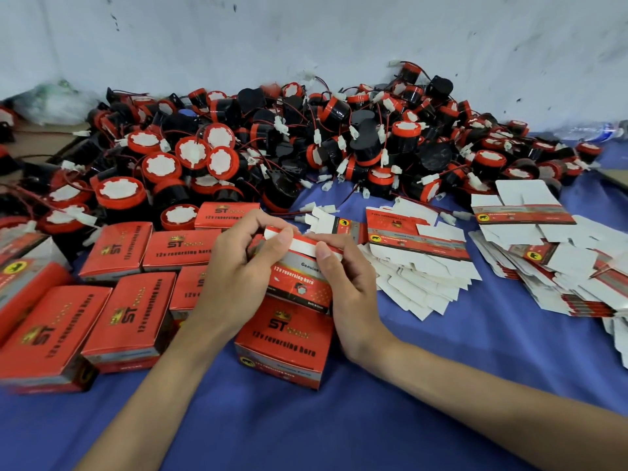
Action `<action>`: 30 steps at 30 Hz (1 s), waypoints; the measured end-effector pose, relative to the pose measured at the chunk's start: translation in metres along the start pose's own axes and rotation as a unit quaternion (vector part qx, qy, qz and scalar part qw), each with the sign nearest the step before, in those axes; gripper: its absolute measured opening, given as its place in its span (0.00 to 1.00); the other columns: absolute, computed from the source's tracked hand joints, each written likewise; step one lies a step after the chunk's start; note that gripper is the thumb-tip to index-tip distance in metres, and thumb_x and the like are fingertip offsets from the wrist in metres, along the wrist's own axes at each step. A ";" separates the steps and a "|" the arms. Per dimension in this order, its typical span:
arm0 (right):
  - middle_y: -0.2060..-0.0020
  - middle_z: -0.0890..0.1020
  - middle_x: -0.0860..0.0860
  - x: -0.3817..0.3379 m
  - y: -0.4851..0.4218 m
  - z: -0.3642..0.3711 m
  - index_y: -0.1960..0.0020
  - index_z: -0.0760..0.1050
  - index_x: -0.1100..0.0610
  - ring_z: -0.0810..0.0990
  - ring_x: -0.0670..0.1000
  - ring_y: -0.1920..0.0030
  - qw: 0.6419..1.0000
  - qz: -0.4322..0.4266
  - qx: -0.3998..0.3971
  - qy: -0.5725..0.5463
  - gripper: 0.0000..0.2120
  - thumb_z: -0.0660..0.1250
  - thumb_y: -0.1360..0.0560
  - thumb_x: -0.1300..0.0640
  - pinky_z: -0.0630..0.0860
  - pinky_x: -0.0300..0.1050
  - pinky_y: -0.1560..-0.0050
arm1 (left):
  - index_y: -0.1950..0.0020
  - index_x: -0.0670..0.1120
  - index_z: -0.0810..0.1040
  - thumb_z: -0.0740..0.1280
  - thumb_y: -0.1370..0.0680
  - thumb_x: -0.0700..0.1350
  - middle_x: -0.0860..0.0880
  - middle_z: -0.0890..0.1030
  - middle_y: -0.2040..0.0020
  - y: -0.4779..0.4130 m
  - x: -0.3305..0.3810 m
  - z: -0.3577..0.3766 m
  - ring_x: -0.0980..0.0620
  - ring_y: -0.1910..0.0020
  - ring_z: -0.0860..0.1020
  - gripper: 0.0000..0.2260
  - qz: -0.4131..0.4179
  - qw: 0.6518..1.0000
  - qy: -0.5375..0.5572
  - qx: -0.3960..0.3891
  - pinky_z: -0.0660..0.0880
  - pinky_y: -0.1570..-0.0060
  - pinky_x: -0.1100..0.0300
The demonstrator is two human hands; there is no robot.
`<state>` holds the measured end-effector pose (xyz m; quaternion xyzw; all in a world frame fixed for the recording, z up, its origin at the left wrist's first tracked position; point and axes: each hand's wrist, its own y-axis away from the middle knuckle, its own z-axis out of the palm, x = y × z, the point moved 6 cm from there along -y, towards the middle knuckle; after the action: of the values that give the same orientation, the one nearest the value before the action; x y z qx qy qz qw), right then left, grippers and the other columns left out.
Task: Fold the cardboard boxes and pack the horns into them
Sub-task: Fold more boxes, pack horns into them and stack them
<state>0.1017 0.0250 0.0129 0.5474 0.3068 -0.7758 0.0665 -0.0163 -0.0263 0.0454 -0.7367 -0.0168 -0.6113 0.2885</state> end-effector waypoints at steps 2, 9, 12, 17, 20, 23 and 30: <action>0.61 0.81 0.41 0.001 0.000 0.000 0.51 0.75 0.57 0.80 0.42 0.60 1.000 0.000 0.003 0.001 0.07 0.59 0.22 0.58 0.76 0.35 0.61 | 0.57 0.49 0.79 0.65 0.26 0.46 0.51 0.82 0.62 -0.001 0.000 0.000 0.55 0.65 0.81 0.04 -0.013 1.000 0.018 0.001 0.75 0.67 0.66; 0.58 0.81 0.45 0.004 0.002 0.000 0.52 0.77 0.51 0.81 0.46 0.56 1.000 0.006 -0.001 -0.021 0.08 0.59 0.22 0.58 0.77 0.38 0.58 | 0.59 0.50 0.79 0.64 0.27 0.43 0.52 0.82 0.61 -0.002 0.000 0.003 0.57 0.63 0.80 0.05 -0.002 1.000 0.016 0.023 0.74 0.65 0.66; 0.56 0.81 0.44 0.004 0.002 0.002 0.53 0.78 0.44 0.80 0.48 0.54 1.000 0.002 -0.002 -0.016 0.12 0.58 0.22 0.56 0.77 0.40 0.55 | 0.54 0.47 0.77 0.63 0.26 0.41 0.53 0.82 0.57 0.000 0.005 0.003 0.60 0.57 0.79 0.04 0.034 0.999 -0.014 0.027 0.72 0.59 0.71; 0.58 0.80 0.42 0.003 0.001 0.000 0.51 0.75 0.52 0.80 0.44 0.56 1.000 -0.003 0.004 0.000 0.08 0.57 0.21 0.57 0.77 0.37 0.57 | 0.56 0.52 0.75 0.68 0.25 0.43 0.50 0.80 0.57 -0.002 0.005 0.000 0.61 0.60 0.79 0.04 0.042 0.998 -0.030 0.029 0.73 0.63 0.70; 0.59 0.80 0.42 0.004 0.001 0.000 0.53 0.77 0.47 0.80 0.45 0.57 1.000 -0.002 0.011 0.001 0.10 0.57 0.21 0.56 0.77 0.38 0.57 | 0.56 0.50 0.75 0.70 0.24 0.39 0.50 0.79 0.59 -0.003 0.001 -0.001 0.61 0.62 0.79 0.07 0.026 0.998 -0.042 0.030 0.74 0.66 0.70; 0.61 0.80 0.45 0.006 0.001 0.001 0.53 0.75 0.53 0.79 0.46 0.59 1.000 0.016 0.007 -0.008 0.09 0.56 0.21 0.54 0.77 0.38 0.59 | 0.57 0.51 0.75 0.70 0.24 0.39 0.51 0.78 0.60 -0.004 0.003 0.000 0.62 0.63 0.78 0.08 0.038 0.996 -0.064 0.045 0.73 0.67 0.72; 0.60 0.80 0.44 0.005 -0.001 0.000 0.52 0.75 0.55 0.78 0.45 0.59 0.999 -0.006 0.013 0.041 0.09 0.57 0.20 0.55 0.76 0.38 0.58 | 0.56 0.48 0.77 0.69 0.26 0.46 0.56 0.79 0.59 0.005 0.014 0.003 0.57 0.60 0.79 0.03 0.112 0.980 -0.155 0.061 0.73 0.61 0.67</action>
<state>0.0996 0.0271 0.0085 0.5781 0.3019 -0.7569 0.0419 -0.0081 -0.0339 0.0555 -0.8007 -0.0156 -0.4517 0.3933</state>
